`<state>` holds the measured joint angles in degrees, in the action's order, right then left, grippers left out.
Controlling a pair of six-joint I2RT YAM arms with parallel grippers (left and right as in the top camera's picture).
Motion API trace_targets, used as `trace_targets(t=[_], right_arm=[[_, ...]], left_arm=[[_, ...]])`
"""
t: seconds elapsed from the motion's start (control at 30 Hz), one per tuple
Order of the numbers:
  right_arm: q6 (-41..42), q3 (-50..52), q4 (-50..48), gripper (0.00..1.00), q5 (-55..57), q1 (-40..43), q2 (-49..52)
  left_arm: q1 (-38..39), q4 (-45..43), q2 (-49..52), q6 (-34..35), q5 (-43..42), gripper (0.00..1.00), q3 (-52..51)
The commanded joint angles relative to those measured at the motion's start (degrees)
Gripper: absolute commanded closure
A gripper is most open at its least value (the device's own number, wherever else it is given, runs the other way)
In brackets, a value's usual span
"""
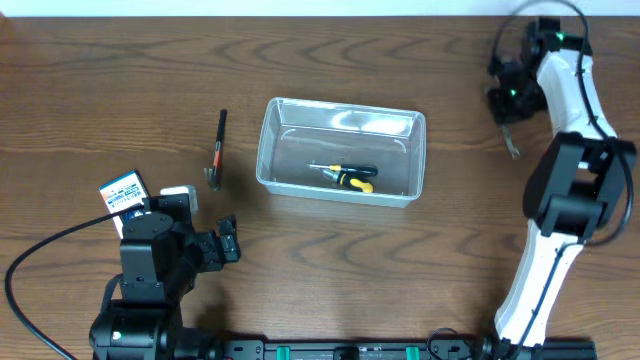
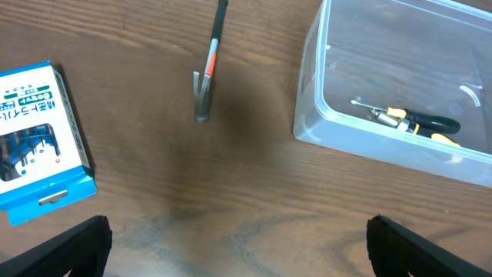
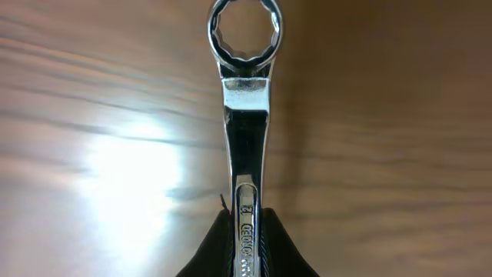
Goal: Pack container
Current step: 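Carry the wrench into the container and release it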
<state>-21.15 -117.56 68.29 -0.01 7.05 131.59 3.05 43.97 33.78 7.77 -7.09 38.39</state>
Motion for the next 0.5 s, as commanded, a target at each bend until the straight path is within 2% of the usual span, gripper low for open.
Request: trace_targets(t=[0.0, 0.2, 0.33, 0.47], right_arm=[[0.5, -1.0, -0.2, 0.99, -0.7, -5.9, -13.9], [-6.4, -1.0, 3.4, 0.99, -1.9, -18.0, -22.0], [-12.5, -0.8, 8.4, 0.99, -3.5, -26.3, -21.9], [-16.4, 0.4, 8.9, 0.99, -5.0, -31.8, -19.6]], left_arm=[[-0.2, 0.2, 0.2, 0.7, 0.6, 0.02, 1.1], [-0.2, 0.2, 0.2, 0.7, 0.7, 0.02, 1.1], [-0.2, 0.2, 0.2, 0.7, 0.7, 0.02, 1.1], [-0.2, 0.2, 0.2, 0.7, 0.6, 0.02, 1.1]])
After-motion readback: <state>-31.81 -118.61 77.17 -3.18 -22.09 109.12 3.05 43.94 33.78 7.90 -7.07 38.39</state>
